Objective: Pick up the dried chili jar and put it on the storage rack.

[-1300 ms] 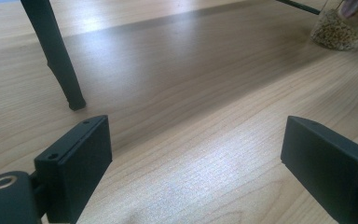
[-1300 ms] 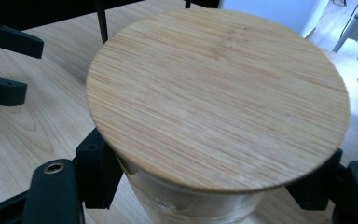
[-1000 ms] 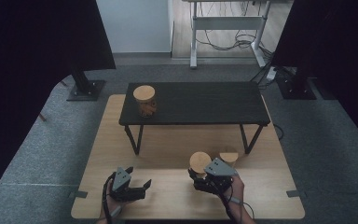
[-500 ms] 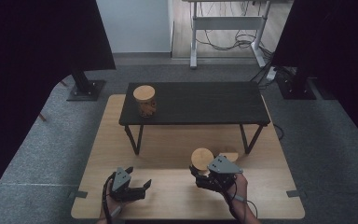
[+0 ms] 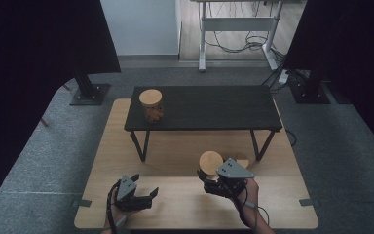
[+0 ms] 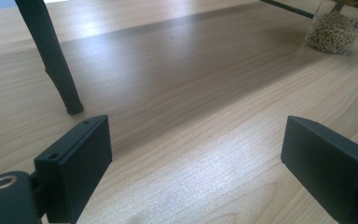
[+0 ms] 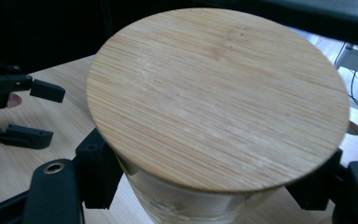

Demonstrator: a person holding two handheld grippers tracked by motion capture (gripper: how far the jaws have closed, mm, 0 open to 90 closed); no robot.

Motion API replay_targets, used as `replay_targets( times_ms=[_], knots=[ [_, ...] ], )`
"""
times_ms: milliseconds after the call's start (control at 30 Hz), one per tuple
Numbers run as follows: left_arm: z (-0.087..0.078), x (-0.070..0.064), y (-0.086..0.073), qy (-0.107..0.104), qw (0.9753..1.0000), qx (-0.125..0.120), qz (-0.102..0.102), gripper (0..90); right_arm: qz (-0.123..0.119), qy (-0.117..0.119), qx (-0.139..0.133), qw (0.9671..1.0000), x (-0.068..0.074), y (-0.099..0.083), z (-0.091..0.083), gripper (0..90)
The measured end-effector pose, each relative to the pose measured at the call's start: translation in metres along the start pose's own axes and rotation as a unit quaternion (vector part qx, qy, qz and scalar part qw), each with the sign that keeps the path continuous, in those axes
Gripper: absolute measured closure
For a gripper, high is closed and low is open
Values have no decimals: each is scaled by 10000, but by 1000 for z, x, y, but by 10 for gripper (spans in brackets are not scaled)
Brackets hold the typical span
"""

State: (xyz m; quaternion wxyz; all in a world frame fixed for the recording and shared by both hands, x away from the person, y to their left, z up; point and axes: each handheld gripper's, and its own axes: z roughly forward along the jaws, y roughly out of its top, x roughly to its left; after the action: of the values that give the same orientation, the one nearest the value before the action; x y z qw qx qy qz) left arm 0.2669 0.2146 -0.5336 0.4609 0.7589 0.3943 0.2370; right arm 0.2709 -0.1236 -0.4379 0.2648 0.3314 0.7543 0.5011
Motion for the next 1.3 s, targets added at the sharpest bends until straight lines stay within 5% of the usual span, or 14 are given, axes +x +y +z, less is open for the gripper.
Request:
replay_targets(
  times_ms=[1300],
  knots=[
    [1, -2, 0, -1, 10000, 6, 28, 84, -11, -55, -116, 9999, -9, 28, -3, 254]
  ],
)
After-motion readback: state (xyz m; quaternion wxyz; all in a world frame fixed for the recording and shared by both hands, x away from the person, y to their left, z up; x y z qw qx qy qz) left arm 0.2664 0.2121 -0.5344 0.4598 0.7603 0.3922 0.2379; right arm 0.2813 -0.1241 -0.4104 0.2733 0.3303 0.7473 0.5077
